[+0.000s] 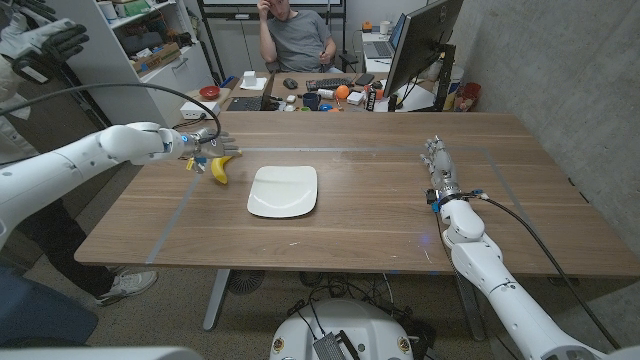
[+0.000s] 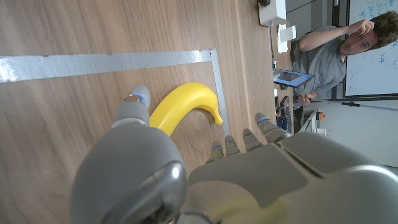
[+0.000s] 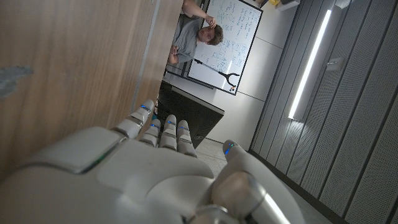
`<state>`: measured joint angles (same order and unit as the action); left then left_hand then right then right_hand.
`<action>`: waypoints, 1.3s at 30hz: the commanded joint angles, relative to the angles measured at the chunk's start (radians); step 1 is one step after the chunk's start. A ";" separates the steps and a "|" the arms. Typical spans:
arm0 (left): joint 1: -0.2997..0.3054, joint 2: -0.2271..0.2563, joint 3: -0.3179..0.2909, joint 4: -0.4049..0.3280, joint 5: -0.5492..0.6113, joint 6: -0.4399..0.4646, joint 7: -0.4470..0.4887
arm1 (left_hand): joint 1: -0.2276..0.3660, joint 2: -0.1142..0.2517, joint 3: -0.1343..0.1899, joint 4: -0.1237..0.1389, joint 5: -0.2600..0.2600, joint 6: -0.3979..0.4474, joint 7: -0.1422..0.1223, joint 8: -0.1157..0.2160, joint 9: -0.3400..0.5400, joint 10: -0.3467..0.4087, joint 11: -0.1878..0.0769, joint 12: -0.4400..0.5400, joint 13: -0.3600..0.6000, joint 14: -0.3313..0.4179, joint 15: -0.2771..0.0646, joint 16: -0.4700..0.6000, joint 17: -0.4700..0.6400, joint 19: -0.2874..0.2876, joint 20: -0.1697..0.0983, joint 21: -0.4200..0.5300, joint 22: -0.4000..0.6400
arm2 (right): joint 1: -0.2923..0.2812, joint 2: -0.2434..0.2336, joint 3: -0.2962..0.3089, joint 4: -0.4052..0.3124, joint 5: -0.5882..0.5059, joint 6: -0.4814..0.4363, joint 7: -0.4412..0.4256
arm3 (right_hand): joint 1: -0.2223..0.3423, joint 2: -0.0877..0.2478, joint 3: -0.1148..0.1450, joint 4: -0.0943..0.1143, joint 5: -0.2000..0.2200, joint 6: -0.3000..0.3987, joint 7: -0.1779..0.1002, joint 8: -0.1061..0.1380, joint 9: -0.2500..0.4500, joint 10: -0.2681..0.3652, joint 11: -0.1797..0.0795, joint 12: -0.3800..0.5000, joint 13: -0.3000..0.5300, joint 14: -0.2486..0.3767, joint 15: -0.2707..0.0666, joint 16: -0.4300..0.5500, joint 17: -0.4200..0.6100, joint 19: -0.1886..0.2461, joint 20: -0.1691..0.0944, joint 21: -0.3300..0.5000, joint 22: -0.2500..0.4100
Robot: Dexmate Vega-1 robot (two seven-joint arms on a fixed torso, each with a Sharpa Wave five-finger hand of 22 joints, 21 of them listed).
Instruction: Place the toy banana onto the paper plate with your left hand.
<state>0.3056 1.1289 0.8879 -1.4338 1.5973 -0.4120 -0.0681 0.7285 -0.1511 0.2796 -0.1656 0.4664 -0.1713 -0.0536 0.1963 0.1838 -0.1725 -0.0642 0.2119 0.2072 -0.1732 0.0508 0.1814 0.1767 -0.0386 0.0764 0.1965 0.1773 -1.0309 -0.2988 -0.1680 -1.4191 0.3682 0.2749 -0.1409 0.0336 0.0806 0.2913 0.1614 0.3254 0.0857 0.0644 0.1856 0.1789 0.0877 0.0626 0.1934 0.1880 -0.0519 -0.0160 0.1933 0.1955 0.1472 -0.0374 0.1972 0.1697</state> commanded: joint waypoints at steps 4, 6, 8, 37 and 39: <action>-0.019 -0.012 0.039 0.047 0.062 0.030 0.084 | 0.025 0.006 -0.001 0.003 0.013 -0.120 0.005 0.008 0.006 -0.022 0.000 0.006 0.002 -0.013 -0.012 0.007 0.003 0.014 -0.001 0.007 0.000 | 0.018 0.002 -0.006 0.012 -0.003 0.011 0.003 | -0.003 0.050 -0.003 -0.001 0.004 0.012 -0.001 0.007 0.003 0.007 -0.002 0.007 0.005 -0.002 -0.001 0.003 0.002 -0.003 -0.024 0.003 0.005; -0.030 -0.028 0.035 0.069 0.019 0.008 0.070 | 0.029 0.008 -0.002 0.004 0.014 -0.118 0.005 0.009 0.006 -0.020 0.000 0.007 0.002 -0.012 -0.015 0.007 0.002 0.016 -0.004 0.008 0.001 | 0.025 0.003 -0.011 0.020 -0.003 0.013 0.010 | -0.003 0.050 -0.003 -0.001 0.004 0.012 -0.001 0.007 0.003 0.007 -0.001 0.007 0.005 -0.001 -0.001 0.003 0.002 -0.003 -0.024 0.003 0.005; -0.033 -0.023 0.057 0.081 0.073 0.038 0.149 | 0.031 0.009 -0.003 0.005 0.016 -0.118 0.005 0.008 0.006 -0.020 0.001 0.007 0.002 -0.013 -0.016 0.007 0.002 0.018 -0.004 0.008 0.001 | 0.026 0.003 -0.012 0.018 -0.005 0.007 0.008 | -0.003 0.049 -0.003 -0.001 0.005 0.012 -0.001 0.006 0.003 0.008 0.001 0.007 0.005 -0.001 -0.001 0.003 0.002 -0.003 -0.024 0.003 0.005; -0.060 -0.068 0.172 0.208 0.080 0.125 0.313 | 0.137 0.096 -0.049 0.030 0.038 -0.114 0.033 0.019 0.005 -0.027 0.027 0.030 0.004 0.022 -0.017 0.025 0.003 0.158 -0.058 0.060 0.012 | 0.060 0.012 -0.024 0.037 -0.020 0.000 0.007 | -0.001 0.049 -0.003 -0.003 0.005 0.011 -0.001 0.006 0.003 0.010 -0.001 0.007 0.005 0.001 -0.001 0.003 0.001 -0.001 -0.022 0.004 0.005; -0.064 -0.067 0.174 0.203 0.075 0.118 0.309 | 0.165 0.111 -0.048 0.026 0.036 -0.093 0.026 0.022 0.005 -0.003 0.019 0.038 0.003 0.060 -0.035 0.031 0.003 0.197 -0.069 0.072 0.012 | 0.061 0.015 -0.022 0.042 -0.014 0.010 0.015 | -0.001 0.049 -0.003 -0.003 0.005 0.012 -0.001 0.006 0.003 0.010 -0.001 0.007 0.005 0.002 -0.001 0.003 0.001 -0.001 -0.023 0.003 0.005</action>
<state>0.2605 1.0640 1.0319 -1.2524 1.6724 -0.3090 0.2062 0.8596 -0.0525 0.2342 -0.1365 0.5044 -0.1714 -0.0214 0.2094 0.1859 -0.1721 -0.0288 0.2383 0.2070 -0.1495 0.0310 0.2013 0.1776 0.1127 0.0220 0.2531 0.1841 -0.9797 -0.2905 -0.1881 -1.3889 0.3550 0.2771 -0.1311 0.0336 0.0806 0.2914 0.1614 0.3246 0.0857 0.0644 0.1856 0.1790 0.0912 0.0589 0.1934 0.1880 -0.0519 -0.0160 0.1933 0.1955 0.1472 -0.0374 0.1972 0.1697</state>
